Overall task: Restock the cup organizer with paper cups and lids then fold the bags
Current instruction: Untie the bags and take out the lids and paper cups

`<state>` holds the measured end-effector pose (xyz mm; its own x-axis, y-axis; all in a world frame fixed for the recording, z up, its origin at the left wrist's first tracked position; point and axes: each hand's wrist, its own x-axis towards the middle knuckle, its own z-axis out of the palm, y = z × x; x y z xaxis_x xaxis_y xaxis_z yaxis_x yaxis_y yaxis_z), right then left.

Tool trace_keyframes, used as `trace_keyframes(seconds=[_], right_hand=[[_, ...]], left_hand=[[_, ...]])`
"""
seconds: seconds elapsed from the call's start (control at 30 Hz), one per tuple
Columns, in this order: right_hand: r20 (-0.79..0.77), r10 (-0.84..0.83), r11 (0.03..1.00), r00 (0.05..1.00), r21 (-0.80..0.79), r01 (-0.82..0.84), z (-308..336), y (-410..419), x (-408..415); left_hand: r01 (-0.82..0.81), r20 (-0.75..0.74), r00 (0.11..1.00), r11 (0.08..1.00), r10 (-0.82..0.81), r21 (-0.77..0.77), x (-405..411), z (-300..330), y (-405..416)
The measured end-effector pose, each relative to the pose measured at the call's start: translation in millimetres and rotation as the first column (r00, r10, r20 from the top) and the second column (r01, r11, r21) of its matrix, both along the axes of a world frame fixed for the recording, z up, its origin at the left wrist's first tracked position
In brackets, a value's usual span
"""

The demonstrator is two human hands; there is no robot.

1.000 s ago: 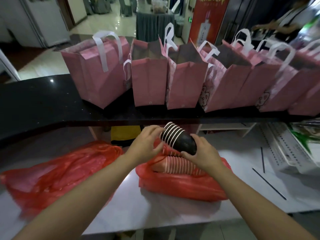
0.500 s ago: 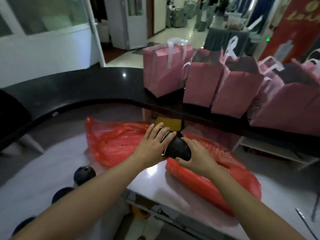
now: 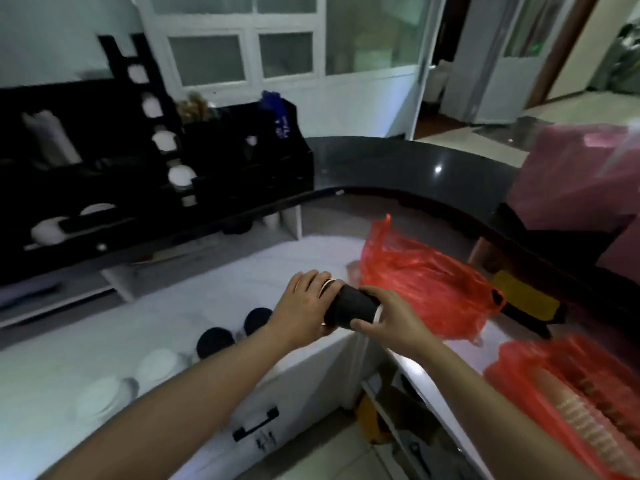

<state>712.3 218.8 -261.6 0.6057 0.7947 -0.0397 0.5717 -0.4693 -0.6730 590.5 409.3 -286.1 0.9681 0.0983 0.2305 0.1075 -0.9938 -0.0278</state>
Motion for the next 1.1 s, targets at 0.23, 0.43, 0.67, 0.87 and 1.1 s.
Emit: trace_keyframes(seconds=[0.23,0.43,0.67,0.87,1.1], right_hand=[[-0.062,0.193,0.981,0.979,-0.011,-0.194,2.5,150.1,-81.4],[-0.087,0.242,0.970,0.966,0.054,-0.238,-6.8,274.0,-179.8],[0.007,0.418,0.902,0.908,-0.121,-0.414,-41.4,390.2,-261.5],[0.074,0.598,0.774,0.798,-0.313,-0.551,-74.8,461.9,-310.0],[0.154,0.699,0.686,0.699,-0.424,-0.592,-92.5,500.4,-346.7]], left_hand=[[-0.349,-0.015,0.937,0.934,0.349,-0.081,-127.4,-5.5,98.7],[-0.575,-0.141,0.817,0.773,0.559,-0.268,-224.5,-31.3,193.3],[-0.687,-0.379,0.715,0.691,0.588,-0.223,-334.0,-63.3,303.0],[-0.729,-0.504,0.644,0.663,0.576,-0.173,-394.4,-78.1,342.9],[-0.736,-0.588,0.630,0.631,0.507,-0.245,-407.8,-99.5,346.0]])
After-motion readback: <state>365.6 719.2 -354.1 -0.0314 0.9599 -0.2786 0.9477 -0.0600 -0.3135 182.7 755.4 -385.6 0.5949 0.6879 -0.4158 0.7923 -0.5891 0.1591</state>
